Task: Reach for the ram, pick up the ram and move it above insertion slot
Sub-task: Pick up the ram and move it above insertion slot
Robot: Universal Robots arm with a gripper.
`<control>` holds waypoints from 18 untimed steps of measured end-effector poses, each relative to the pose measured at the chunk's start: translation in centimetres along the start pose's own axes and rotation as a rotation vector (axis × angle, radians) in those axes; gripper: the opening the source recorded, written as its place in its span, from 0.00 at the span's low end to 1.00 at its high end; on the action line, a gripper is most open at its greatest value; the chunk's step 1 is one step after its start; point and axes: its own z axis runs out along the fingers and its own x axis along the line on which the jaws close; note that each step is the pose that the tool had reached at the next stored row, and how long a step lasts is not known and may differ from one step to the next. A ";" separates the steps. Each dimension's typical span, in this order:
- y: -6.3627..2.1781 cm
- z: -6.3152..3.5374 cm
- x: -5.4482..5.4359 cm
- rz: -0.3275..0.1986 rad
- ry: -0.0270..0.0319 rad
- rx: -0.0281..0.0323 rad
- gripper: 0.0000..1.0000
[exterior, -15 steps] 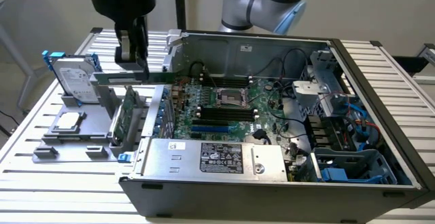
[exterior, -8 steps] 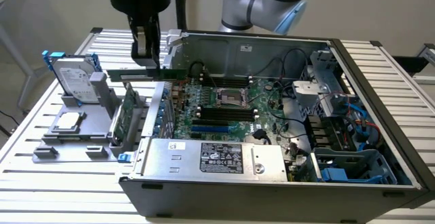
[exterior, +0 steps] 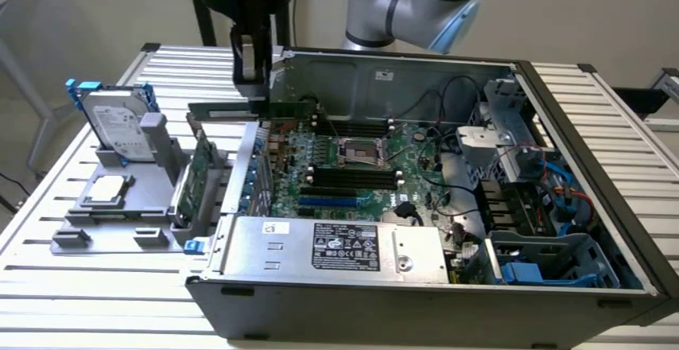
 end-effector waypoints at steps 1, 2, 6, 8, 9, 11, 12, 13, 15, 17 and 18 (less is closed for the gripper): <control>-0.26 -0.01 -0.1 0.000 0.0000 0.0000 0.13; -0.53 -0.01 -0.2 0.000 0.0001 -0.0001 0.13; -1.63 -0.02 -0.7 0.000 0.0000 0.0000 0.13; -2.18 -0.03 -0.9 0.000 0.0000 0.0000 0.13; -2.46 -0.03 -1.0 0.000 0.0000 0.0000 0.13; -3.01 -0.04 -1.2 0.000 0.0001 -0.0001 0.13; -3.28 -0.03 -1.3 0.000 0.0000 0.0000 0.13; -3.56 -0.03 -1.4 0.000 0.0000 0.0000 0.13; -4.14 -0.04 -1.6 0.000 0.0000 0.0000 0.13; -4.71 -0.04 -1.8 0.000 0.0000 0.0000 0.13; -5.00 -0.05 -1.9 0.000 0.0000 -0.0001 0.13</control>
